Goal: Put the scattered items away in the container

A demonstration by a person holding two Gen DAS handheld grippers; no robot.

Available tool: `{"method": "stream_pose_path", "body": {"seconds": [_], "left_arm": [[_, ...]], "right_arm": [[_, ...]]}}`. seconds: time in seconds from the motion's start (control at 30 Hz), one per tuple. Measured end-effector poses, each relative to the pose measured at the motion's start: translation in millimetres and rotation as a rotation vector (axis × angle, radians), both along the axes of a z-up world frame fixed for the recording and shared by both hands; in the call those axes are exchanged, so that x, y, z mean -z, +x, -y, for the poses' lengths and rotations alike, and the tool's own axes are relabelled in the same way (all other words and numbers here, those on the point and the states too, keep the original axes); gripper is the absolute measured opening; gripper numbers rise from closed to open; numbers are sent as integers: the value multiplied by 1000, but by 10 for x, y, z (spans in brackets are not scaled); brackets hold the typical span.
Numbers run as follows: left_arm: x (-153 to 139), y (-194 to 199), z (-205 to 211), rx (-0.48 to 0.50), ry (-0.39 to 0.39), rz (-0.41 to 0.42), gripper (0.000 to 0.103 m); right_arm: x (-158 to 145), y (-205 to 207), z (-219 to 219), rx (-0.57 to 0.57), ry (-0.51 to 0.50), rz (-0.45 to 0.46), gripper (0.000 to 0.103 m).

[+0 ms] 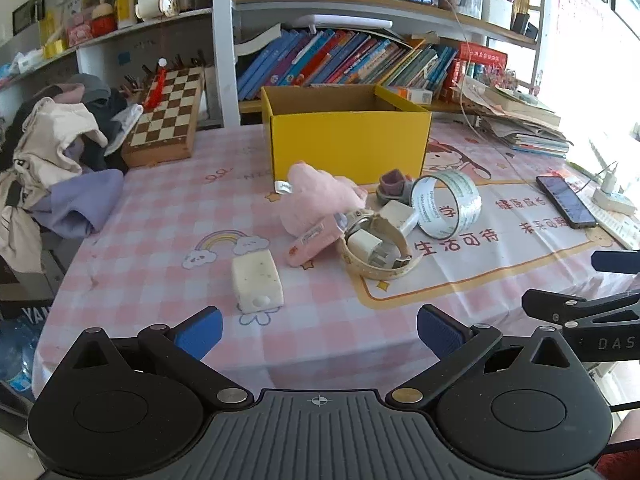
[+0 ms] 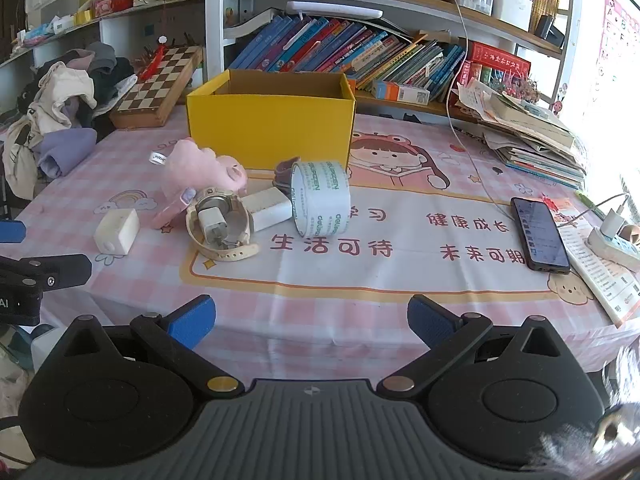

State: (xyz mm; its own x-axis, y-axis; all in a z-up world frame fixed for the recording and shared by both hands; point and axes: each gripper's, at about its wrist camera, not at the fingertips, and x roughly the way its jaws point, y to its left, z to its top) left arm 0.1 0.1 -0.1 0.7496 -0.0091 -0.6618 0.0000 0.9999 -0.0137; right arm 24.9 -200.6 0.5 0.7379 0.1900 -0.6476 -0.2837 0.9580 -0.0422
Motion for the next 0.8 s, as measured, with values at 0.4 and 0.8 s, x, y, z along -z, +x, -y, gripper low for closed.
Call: {"method": "stream_pose_path", "body": {"seconds": [0.4,0.8], "left_arm": [[22,28,-34,9,-15,-18,103],[63,33,-29,12,-26,-27,103]], "right_arm": [[11,14,-16,5,-14,11,103],[17,11,-21,-6,-12,5,103]]}}
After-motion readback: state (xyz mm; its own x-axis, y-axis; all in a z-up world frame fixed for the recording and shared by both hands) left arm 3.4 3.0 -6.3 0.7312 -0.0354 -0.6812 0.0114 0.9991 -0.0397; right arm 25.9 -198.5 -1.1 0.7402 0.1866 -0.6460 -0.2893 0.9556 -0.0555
